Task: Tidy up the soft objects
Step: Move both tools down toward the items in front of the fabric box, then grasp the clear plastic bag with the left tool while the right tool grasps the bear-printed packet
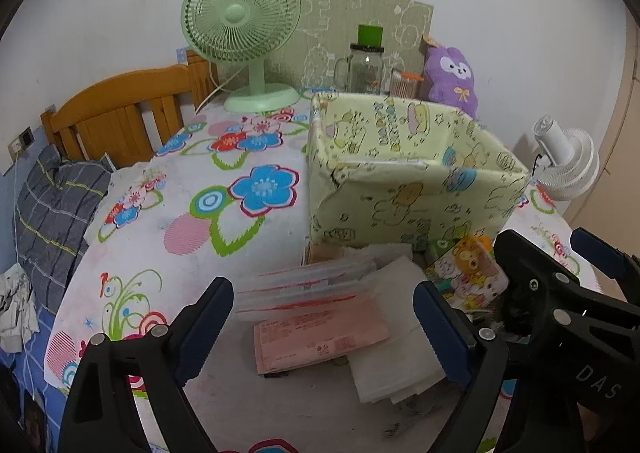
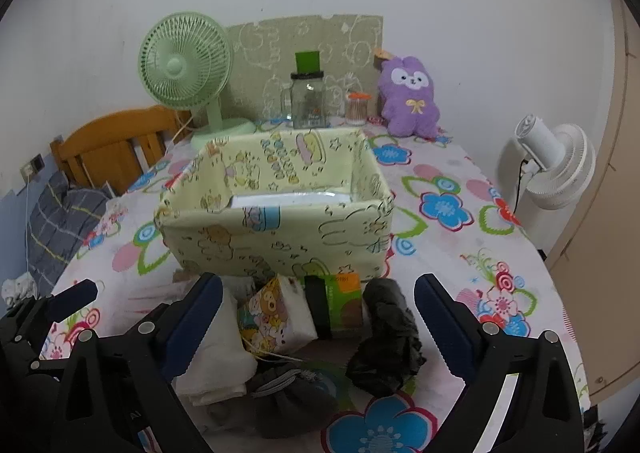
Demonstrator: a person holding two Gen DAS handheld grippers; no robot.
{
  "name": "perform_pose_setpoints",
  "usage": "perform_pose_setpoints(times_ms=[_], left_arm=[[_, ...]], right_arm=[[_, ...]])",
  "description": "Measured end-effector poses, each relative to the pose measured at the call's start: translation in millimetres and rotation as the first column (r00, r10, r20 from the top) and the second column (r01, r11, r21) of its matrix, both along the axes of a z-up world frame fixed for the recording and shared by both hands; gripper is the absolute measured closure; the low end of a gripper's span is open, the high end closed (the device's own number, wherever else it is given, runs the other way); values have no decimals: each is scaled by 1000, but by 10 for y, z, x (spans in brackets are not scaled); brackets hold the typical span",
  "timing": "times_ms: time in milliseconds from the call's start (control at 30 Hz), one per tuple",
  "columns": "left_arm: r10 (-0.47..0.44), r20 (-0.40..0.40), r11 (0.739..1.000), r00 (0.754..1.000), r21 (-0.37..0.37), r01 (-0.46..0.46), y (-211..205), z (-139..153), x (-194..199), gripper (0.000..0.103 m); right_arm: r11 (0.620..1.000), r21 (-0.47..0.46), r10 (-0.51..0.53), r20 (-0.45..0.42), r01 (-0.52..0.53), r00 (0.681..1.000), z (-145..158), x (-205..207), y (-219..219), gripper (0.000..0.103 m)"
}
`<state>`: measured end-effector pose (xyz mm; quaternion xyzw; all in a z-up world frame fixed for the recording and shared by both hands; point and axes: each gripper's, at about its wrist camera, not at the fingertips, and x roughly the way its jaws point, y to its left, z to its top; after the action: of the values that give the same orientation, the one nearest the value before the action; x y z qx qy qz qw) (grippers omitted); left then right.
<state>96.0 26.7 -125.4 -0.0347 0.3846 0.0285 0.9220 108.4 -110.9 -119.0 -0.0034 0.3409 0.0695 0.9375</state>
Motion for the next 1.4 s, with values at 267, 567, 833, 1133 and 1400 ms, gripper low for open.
perform_pose_setpoints(times_ms=[267,567,833,1133,1400], left_arm=[[12,-47,1000,999,-5,-13,78,-165,111,11],[29,-80,1000,996,-2,-29,167,-294,234,17],[6,-79,1000,997,-24,-8,203,-330,305,35],[-42,-69,999,997,-7,42,99,-295,306,76],[-57,-63,998,996,-28,55,63,-256,303,95]], right_arm=[[1000,-6,11,-60,-12,998,-173,112,73,11],[1000,-1,15,-119,-16,993,-322,271,143,19],[1000,-20,10,-129,-12,992,-356,352,208,21],[1000,-25,14,-139,-18,990,-375,388,250,20],[1000,-7,16,-154,-17,988,-385,374,217,31]])
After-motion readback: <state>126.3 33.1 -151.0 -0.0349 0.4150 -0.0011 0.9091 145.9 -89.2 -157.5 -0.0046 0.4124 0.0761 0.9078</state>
